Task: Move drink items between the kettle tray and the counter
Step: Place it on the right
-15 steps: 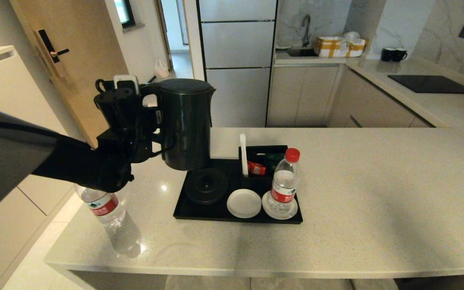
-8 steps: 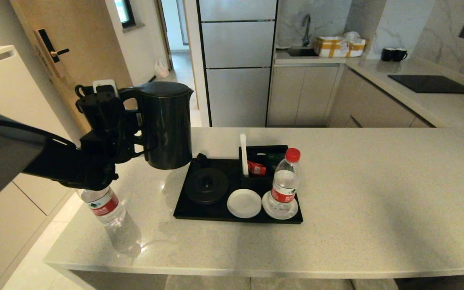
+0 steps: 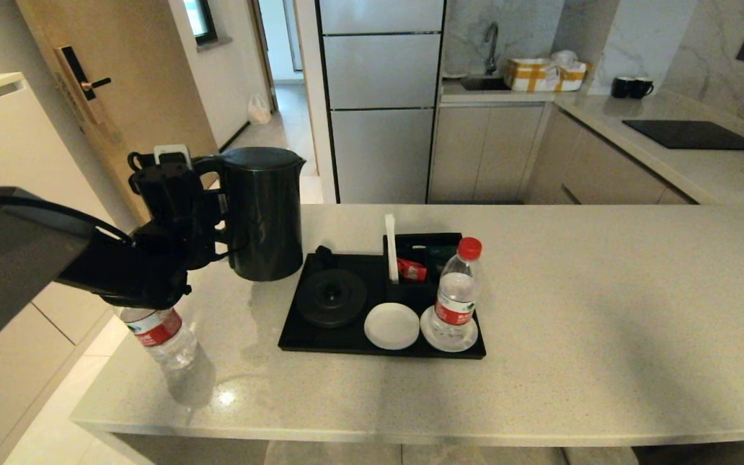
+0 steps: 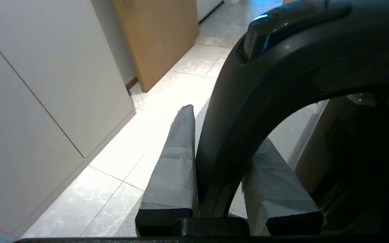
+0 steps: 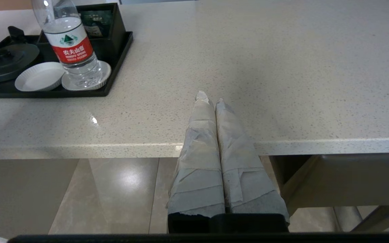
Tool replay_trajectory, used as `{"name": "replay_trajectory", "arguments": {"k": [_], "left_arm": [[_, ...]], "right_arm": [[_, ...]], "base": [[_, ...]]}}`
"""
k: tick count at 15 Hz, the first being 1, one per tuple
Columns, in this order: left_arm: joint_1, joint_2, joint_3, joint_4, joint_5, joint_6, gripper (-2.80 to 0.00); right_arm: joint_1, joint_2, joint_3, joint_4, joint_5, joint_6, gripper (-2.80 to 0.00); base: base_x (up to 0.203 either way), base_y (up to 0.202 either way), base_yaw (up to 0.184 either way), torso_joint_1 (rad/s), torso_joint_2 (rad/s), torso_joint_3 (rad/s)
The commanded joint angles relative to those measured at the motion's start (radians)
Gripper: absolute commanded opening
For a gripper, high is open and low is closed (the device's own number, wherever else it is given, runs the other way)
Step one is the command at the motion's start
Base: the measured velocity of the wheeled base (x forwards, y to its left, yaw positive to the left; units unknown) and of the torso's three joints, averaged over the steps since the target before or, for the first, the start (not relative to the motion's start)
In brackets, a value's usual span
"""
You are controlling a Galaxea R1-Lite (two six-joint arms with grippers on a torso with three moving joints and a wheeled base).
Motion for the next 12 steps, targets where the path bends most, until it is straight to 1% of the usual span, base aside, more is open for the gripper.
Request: {"name": "replay_trajectory", "arguments": {"k": [1,9,12], "left_arm": [[0.003,0.025,-0.013,-0.003,0.000,0.001,-2.80],[-0.020,0.026,-0.013,-0.003,0.000,0.001,-2.80],[-0.044,0.019,-0.031,0.004,0.002,0.002,-2.80]], "right_arm": [[0.001,0.000,0.000,0.000,0.000,0.000,-2.80],[0.001,0.000,0.000,0.000,0.000,0.000,-2.80],[0.001,0.000,-0.002,0.000,0.000,0.000,-2.80]], "base": [[0.000,0.000,0.000,0.000,0.00,0.000],[0.000,0.000,0.000,0.000,0.00,0.000],[0.000,0.000,0.000,0.000,0.00,0.000]]}}
